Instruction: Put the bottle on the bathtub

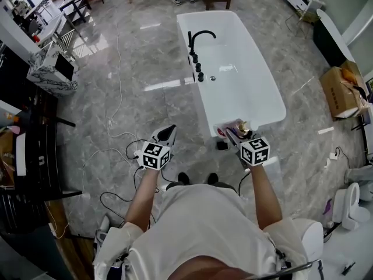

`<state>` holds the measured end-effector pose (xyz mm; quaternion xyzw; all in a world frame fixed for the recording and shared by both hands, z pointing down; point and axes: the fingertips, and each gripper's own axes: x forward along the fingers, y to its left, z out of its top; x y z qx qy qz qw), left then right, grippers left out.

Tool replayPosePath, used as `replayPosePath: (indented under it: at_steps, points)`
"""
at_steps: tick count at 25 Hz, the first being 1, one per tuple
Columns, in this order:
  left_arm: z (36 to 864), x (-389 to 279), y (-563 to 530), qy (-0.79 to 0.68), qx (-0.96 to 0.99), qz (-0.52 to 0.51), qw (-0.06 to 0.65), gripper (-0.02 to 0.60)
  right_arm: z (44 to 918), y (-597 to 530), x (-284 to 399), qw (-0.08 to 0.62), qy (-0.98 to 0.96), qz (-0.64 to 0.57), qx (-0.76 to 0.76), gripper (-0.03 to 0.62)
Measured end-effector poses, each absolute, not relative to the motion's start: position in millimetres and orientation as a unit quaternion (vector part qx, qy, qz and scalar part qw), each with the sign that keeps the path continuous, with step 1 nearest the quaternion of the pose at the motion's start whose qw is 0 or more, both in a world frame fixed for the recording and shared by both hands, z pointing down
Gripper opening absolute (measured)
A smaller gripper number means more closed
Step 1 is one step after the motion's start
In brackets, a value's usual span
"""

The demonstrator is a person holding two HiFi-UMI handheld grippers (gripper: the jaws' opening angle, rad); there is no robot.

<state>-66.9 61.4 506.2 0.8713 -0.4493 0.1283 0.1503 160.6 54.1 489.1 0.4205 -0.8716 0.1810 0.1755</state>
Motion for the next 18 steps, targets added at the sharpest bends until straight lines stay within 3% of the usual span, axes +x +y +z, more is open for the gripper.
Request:
replayPosePath:
  at_steps: [18]
  points:
    - [504.3, -125.7, 48.3, -0.425, 0.885, 0.124, 0.143, 0.008, 485.2, 53.8, 104.8, 0.17, -0.858, 0.177, 0.45, 0.236]
